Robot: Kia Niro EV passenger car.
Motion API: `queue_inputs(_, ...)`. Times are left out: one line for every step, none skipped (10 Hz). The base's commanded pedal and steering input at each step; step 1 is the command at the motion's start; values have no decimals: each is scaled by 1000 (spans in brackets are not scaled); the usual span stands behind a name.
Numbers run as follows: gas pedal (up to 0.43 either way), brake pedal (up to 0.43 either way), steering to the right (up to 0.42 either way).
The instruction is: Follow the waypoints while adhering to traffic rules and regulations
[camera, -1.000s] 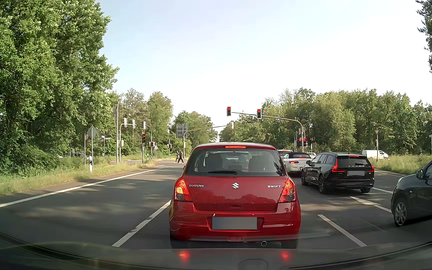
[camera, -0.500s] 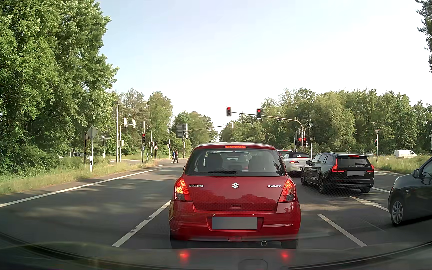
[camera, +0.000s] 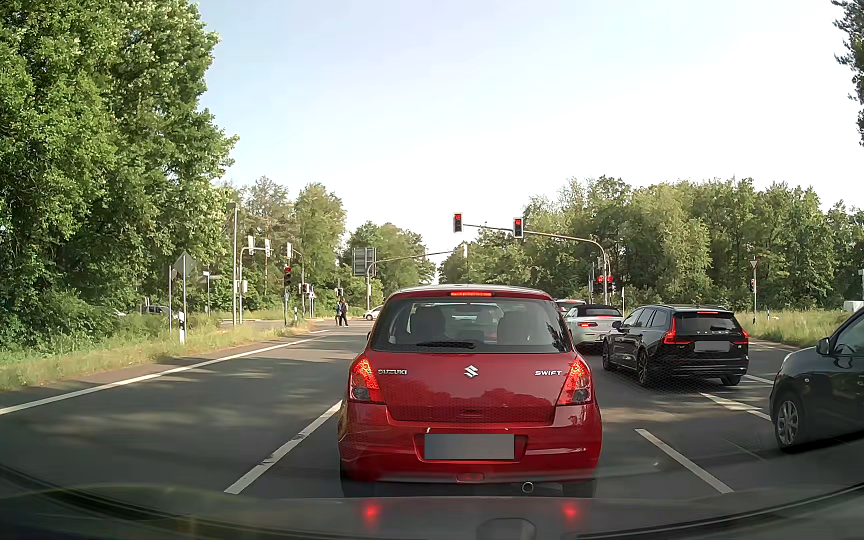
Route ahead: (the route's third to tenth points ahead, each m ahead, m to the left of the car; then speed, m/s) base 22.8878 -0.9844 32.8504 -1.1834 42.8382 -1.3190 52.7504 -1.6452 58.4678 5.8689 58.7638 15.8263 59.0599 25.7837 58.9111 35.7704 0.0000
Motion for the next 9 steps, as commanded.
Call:
queue_inputs(0, 268, 0)
queue_inputs(0, 268, 0)
queue_inputs(0, 268, 0)
queue_inputs(0, 268, 0)
queue_inputs(0, 268, 0)
queue_inputs(0, 268, 0)
queue_inputs(0, 268, 0)
queue_inputs(0, 268, 0)
queue_inputs(0, 268, 0)
